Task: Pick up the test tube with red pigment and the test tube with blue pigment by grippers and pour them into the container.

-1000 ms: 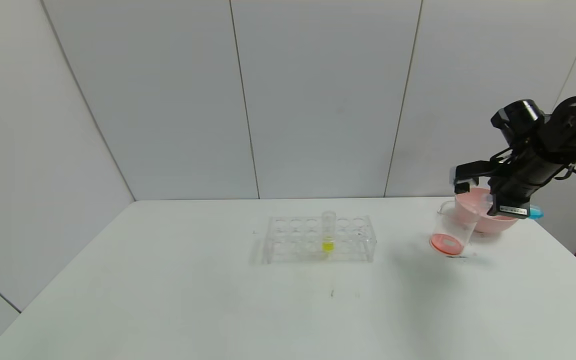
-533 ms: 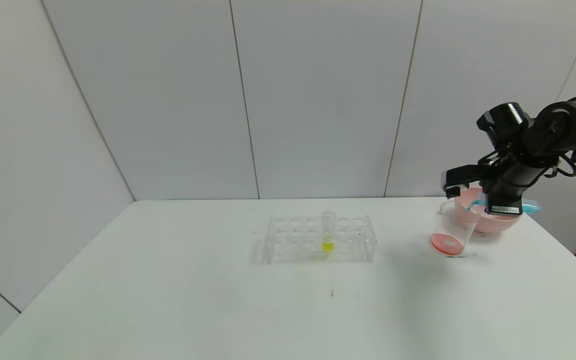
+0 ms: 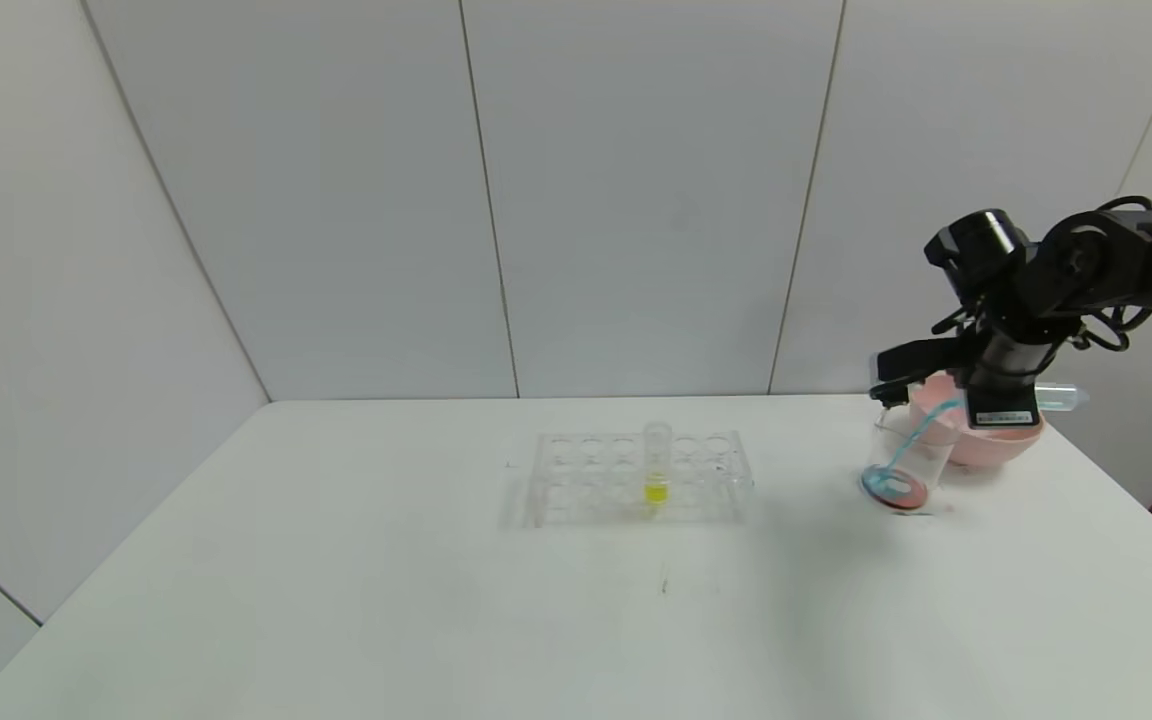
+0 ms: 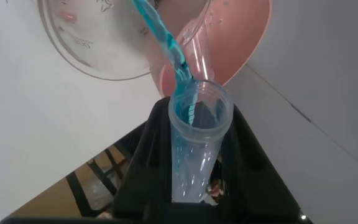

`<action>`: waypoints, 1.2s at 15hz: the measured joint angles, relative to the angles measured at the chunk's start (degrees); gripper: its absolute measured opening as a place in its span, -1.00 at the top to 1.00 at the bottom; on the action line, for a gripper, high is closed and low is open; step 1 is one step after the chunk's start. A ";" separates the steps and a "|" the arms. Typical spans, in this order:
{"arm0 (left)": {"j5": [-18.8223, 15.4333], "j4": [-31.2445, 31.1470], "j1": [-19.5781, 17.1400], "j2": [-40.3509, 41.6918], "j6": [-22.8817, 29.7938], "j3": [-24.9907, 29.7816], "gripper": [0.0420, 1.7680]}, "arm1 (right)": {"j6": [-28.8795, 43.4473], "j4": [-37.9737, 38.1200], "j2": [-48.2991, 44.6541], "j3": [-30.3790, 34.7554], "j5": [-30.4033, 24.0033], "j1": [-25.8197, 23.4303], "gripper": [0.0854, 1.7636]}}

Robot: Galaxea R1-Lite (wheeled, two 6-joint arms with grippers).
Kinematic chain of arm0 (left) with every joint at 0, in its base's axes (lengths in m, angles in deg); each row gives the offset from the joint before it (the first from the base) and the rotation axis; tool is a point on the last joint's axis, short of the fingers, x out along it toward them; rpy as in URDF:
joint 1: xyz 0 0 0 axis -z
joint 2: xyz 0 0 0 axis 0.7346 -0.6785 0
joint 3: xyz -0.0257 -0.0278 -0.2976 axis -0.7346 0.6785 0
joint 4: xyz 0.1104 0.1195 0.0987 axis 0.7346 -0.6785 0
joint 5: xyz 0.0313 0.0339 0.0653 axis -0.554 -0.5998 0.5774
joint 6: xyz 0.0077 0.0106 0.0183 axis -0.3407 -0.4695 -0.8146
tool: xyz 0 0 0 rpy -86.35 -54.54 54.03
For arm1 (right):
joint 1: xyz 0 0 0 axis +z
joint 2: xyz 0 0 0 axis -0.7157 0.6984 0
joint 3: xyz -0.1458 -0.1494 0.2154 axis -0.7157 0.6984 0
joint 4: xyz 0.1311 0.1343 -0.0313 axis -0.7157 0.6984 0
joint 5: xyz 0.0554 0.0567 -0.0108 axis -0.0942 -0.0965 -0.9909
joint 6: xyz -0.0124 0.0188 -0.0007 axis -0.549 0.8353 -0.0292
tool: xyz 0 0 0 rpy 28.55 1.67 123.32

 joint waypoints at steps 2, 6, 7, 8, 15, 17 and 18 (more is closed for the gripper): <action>-0.02 0.00 0.00 0.00 0.00 0.00 -1.00 | -1.89 -1.32 0.02 0.00 1.16 0.46 0.49; 0.00 0.00 0.00 0.00 0.00 0.00 -1.00 | -5.60 -4.39 0.06 0.00 4.33 1.48 0.49; -0.02 0.00 0.00 0.00 0.00 0.00 -1.00 | -6.61 -4.90 0.09 0.00 5.36 1.73 0.49; 0.00 0.00 0.00 0.00 0.00 0.00 -1.00 | -7.20 -5.10 0.15 0.00 6.02 1.93 0.49; 0.00 0.00 0.00 0.00 0.00 0.00 -1.00 | -13.62 -8.83 0.35 0.00 10.97 3.08 0.49; 0.00 0.00 0.00 0.00 0.00 0.00 -1.00 | -13.78 -8.72 0.41 0.00 11.30 3.17 0.49; 0.00 0.00 0.00 0.00 0.00 0.00 -1.00 | -13.73 -8.81 0.46 0.00 11.31 3.17 0.49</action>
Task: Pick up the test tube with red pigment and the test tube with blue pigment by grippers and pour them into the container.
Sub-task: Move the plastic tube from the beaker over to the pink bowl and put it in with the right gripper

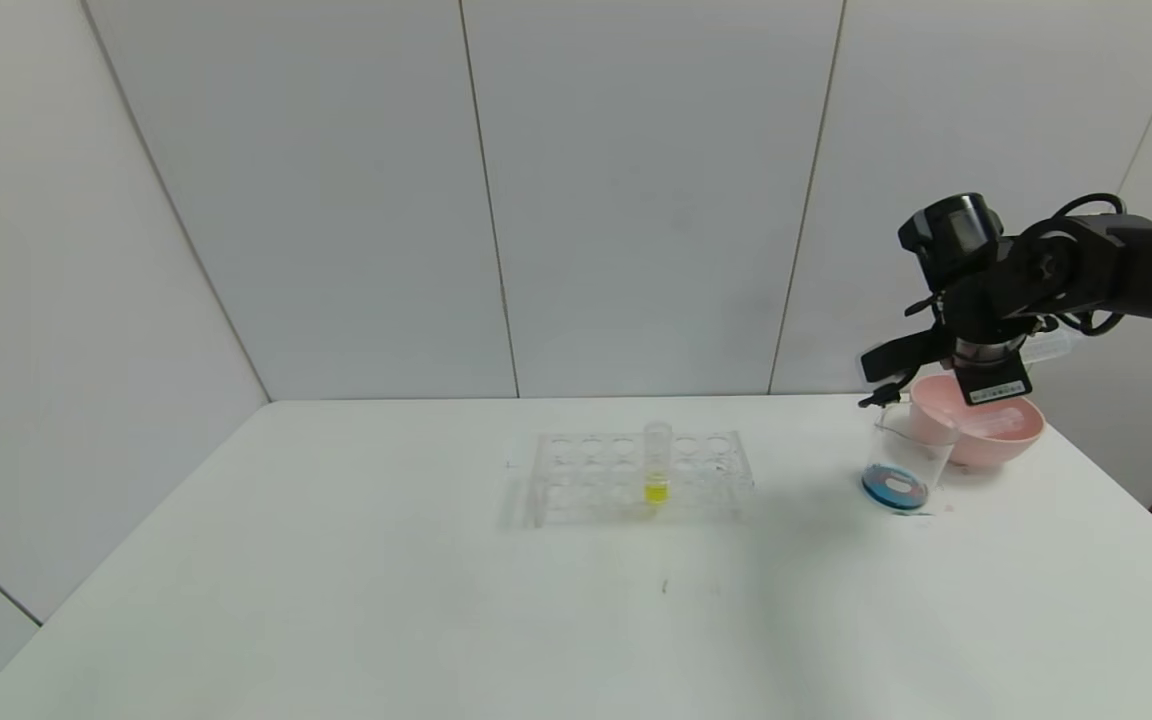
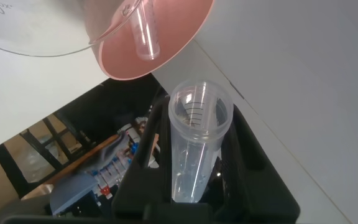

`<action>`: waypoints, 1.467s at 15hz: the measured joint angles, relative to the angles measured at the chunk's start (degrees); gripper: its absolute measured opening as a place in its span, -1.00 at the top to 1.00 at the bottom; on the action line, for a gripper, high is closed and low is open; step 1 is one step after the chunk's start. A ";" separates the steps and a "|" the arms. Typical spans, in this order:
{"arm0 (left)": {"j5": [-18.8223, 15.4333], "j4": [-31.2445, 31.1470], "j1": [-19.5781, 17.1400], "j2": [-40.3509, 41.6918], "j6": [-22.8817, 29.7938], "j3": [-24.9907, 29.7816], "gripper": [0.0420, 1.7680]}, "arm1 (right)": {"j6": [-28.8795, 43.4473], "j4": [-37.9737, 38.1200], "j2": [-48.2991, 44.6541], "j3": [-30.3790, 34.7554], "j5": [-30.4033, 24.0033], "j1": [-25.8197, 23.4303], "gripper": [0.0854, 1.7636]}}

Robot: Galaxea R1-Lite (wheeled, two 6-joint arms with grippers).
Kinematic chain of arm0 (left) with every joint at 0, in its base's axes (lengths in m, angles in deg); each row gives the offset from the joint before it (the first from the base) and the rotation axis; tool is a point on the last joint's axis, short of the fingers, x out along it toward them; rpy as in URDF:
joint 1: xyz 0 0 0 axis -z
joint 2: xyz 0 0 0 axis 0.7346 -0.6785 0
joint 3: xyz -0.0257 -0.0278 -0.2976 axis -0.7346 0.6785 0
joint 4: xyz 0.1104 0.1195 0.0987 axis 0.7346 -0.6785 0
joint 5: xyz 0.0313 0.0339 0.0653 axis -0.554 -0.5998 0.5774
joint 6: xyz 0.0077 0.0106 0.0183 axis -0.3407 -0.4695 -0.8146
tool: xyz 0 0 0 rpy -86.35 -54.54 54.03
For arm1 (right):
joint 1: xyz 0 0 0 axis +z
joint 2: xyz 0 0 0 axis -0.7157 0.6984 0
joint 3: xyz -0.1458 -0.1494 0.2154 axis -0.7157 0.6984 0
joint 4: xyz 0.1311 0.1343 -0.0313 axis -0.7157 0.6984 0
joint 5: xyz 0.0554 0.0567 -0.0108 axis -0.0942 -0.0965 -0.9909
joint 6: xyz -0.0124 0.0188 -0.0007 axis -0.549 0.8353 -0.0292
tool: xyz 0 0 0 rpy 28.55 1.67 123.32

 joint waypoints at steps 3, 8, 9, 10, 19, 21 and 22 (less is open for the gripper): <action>-0.02 0.00 0.00 0.00 0.00 0.00 -1.00 | 0.26 -0.88 0.06 0.00 -0.17 0.02 0.49; 0.00 0.00 0.00 0.00 0.00 0.00 -1.00 | 5.67 -4.00 -0.41 0.00 -11.91 -1.68 0.49; 0.00 0.00 0.00 0.00 0.00 0.00 -1.00 | 7.12 -4.00 -0.93 0.02 -14.59 -2.57 0.49; 0.00 0.00 0.00 0.00 0.00 0.00 -1.00 | 8.46 -4.00 -1.73 0.16 -17.97 -3.67 0.49; 0.00 0.00 0.00 0.00 0.00 0.00 -1.00 | 40.50 -10.13 -14.14 14.82 -55.42 -12.90 0.49; 0.00 0.00 0.00 0.00 0.00 0.00 -1.00 | 47.77 -19.69 -18.76 25.47 -58.78 -14.10 0.49; 0.00 0.00 0.00 0.00 0.00 0.00 -1.00 | 53.03 -27.71 -21.14 31.78 -59.88 -14.58 0.49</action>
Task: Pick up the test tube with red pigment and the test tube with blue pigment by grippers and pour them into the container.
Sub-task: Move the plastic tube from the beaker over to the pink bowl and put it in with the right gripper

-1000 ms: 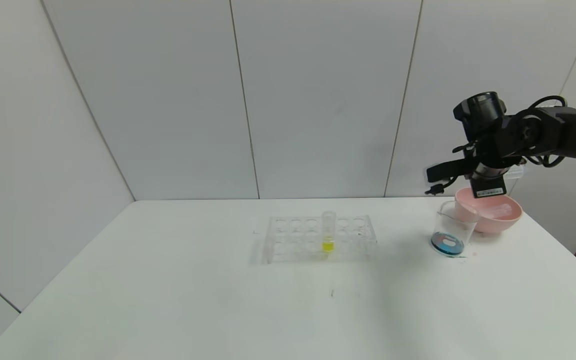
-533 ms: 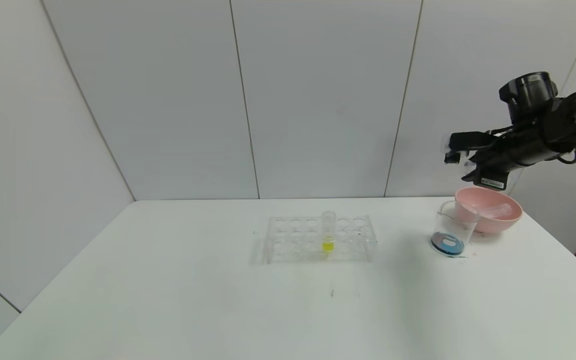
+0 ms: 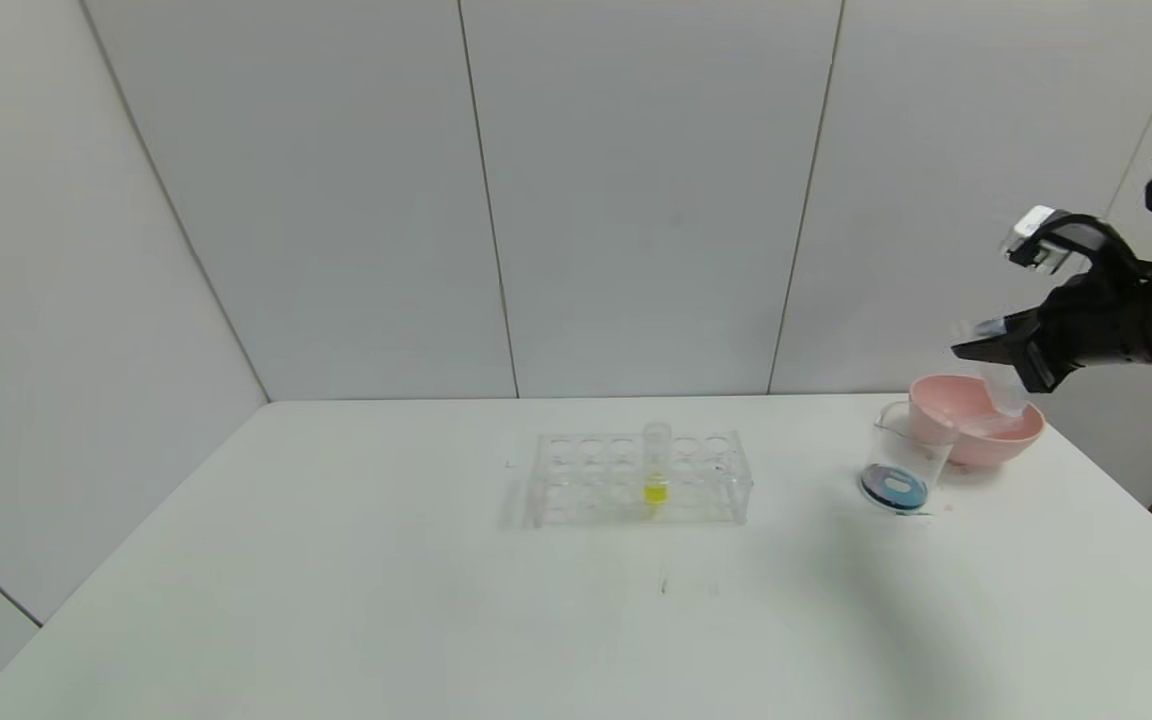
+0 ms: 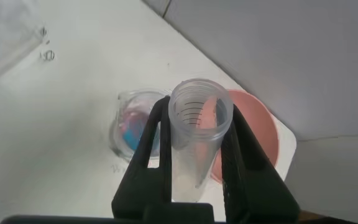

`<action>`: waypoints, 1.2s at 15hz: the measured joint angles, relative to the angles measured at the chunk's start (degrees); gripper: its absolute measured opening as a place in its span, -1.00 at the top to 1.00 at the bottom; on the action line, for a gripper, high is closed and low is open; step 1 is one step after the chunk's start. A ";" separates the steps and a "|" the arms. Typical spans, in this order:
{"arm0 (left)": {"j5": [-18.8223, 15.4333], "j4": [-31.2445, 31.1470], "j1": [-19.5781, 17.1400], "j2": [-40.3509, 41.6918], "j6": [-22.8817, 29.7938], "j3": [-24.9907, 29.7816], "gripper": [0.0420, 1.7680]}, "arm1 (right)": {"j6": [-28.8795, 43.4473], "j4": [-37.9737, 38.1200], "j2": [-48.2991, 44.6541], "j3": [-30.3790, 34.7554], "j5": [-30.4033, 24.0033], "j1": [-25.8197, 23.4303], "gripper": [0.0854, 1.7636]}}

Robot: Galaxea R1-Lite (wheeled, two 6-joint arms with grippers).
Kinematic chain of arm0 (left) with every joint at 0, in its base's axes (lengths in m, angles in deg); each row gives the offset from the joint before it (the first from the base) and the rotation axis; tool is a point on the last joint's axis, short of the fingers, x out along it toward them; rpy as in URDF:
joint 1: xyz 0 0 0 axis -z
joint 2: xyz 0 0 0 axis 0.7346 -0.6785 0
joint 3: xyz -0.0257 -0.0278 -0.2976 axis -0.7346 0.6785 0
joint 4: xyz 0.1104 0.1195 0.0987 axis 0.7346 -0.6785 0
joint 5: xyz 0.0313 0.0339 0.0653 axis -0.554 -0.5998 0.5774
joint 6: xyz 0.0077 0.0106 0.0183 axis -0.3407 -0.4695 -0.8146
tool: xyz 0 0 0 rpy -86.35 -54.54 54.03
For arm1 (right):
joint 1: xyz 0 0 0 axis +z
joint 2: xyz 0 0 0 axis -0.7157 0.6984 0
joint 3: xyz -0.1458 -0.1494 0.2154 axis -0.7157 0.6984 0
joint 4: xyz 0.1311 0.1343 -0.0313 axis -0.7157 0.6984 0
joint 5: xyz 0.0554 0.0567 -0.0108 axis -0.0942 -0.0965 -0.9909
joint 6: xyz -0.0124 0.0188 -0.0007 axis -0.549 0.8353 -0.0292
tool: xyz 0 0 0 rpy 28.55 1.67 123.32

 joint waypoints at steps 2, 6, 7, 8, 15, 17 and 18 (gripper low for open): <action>0.00 -0.02 0.00 0.00 0.00 0.00 -1.00 | 11.74 -18.98 -4.16 11.98 -1.38 -0.44 0.49; 0.00 0.00 0.00 0.00 0.00 0.00 -1.00 | 25.10 -41.75 -9.89 29.16 -2.26 -4.02 0.49; 0.00 0.00 0.00 0.00 0.00 0.00 -1.00 | 27.19 -44.85 -10.75 32.41 -2.19 -5.40 0.49; 0.00 0.00 0.00 0.00 0.00 0.00 -1.00 | 28.79 -47.24 -11.33 35.11 -1.45 -6.41 0.49; 0.00 0.00 0.00 0.00 0.00 0.00 -1.00 | 32.54 -57.71 -9.81 42.40 1.56 -8.00 0.49; 0.00 0.00 0.00 0.00 0.00 0.00 -1.00 | 32.27 -57.84 -7.88 40.98 1.72 -7.89 0.49; 0.00 0.00 0.00 0.00 0.00 0.00 -1.00 | 32.16 -57.84 -6.56 39.91 2.00 -7.88 0.49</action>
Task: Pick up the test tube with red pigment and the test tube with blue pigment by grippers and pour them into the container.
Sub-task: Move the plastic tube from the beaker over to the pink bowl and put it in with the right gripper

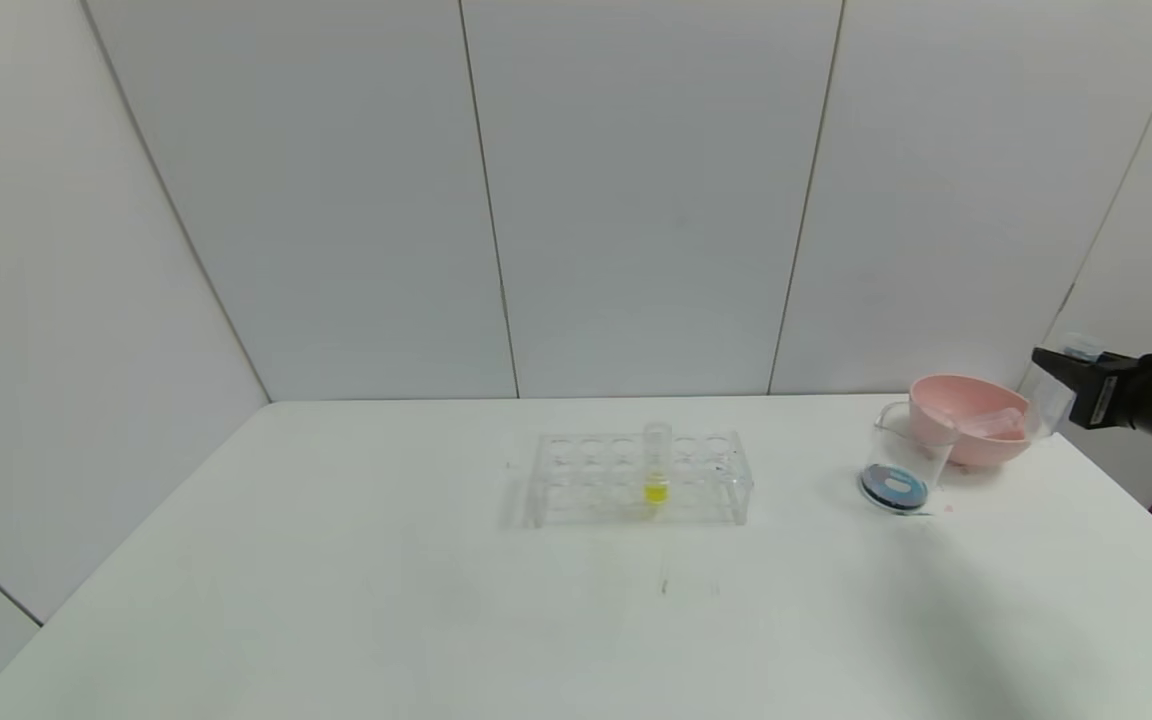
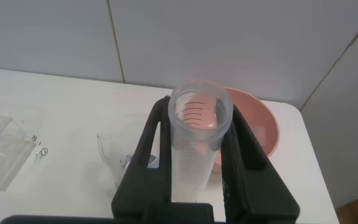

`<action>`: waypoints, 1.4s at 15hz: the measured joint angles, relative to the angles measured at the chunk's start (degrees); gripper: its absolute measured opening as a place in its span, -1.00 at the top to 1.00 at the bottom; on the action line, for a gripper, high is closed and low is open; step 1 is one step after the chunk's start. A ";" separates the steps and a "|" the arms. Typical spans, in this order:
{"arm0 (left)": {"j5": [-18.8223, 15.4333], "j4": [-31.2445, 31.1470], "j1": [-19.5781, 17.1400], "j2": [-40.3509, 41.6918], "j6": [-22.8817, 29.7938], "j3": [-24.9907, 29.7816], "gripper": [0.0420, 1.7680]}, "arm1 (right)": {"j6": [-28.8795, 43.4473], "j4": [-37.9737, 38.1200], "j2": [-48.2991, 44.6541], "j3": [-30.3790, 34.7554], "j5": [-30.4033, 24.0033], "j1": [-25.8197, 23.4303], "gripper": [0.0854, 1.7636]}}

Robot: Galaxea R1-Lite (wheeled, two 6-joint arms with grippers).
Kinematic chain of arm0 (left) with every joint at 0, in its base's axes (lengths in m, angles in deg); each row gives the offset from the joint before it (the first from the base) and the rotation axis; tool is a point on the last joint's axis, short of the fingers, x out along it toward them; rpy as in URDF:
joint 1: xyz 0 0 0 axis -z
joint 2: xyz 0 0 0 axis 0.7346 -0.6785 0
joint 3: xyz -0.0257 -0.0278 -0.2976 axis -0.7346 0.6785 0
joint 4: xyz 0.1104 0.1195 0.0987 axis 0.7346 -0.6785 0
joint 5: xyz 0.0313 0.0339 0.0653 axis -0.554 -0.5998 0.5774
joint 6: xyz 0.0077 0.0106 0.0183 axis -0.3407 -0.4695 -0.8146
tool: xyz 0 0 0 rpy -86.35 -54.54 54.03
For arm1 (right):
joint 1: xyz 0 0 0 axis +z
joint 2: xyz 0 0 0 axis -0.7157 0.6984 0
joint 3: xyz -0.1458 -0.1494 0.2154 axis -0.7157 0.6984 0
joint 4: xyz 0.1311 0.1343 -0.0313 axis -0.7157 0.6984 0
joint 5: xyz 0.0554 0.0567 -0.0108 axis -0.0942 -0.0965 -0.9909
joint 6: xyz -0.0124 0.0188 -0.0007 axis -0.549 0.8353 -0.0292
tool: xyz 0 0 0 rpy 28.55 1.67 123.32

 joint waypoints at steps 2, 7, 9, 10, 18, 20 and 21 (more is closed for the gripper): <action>0.00 0.00 0.00 0.00 0.00 0.00 -1.00 | -0.07 -0.04 3.58 -3.43 1.85 -0.01 0.49; 0.00 -0.02 0.00 0.00 0.00 0.00 -1.00 | -0.13 -1.21 16.26 -17.62 5.96 -0.12 0.49; 0.00 0.00 0.00 0.00 0.00 0.00 -1.00 | -0.16 -1.46 21.88 -23.13 7.28 -0.12 0.49; 0.00 -0.02 0.00 0.00 0.00 0.00 -1.00 | -0.16 -1.49 24.11 -25.11 8.05 0.05 0.49; -0.02 0.00 0.00 0.00 0.00 0.00 -1.00 | -0.84 -1.65 30.35 -30.07 8.34 0.90 0.17; 0.00 0.00 0.00 0.00 0.00 0.00 -1.00 | -0.88 -1.84 30.49 -30.18 8.40 0.90 -0.07; 0.00 0.00 0.00 0.00 0.00 0.00 -1.00 | -0.90 -1.93 30.49 -30.18 8.53 0.90 -0.17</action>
